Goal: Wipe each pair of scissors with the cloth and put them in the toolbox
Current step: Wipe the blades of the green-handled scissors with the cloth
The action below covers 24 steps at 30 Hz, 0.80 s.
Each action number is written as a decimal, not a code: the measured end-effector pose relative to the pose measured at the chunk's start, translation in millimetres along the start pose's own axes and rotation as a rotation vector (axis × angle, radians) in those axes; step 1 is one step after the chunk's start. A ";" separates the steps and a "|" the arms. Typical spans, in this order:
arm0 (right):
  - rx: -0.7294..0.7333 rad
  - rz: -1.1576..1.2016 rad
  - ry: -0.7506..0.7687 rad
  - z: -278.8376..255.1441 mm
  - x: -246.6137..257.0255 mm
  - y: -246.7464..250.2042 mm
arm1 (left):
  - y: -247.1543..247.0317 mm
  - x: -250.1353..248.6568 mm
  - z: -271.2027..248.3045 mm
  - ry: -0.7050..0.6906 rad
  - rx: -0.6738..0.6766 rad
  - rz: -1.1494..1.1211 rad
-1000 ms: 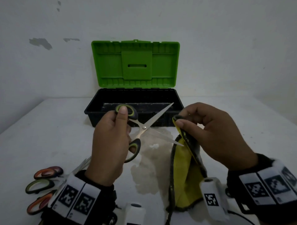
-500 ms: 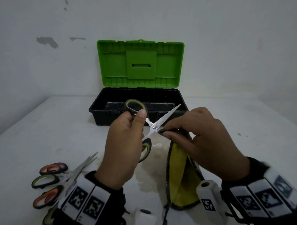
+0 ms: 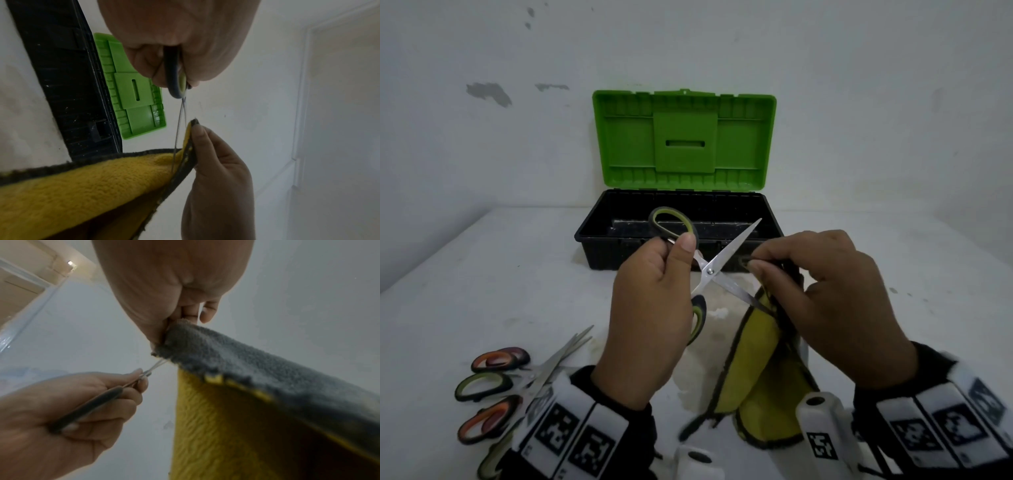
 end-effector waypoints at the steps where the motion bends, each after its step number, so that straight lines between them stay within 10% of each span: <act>1: 0.020 0.010 0.011 0.2 2.1 0.1 | 0.2 0.5 0.3 0.000 -0.007 0.010; 24: 0.043 0.087 -0.178 -6.1 11.6 -32.3 | -1.9 5.6 -2.3 0.027 -0.082 0.034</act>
Point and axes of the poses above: each hand's wrist, its own z-axis towards the middle knuckle, its own y-axis out of the back of the hand, x = y × z, the point moved 5 cm from there along z, towards the middle knuckle, and after that the axes turned 1 degree about -z, right-handed, at the moved point
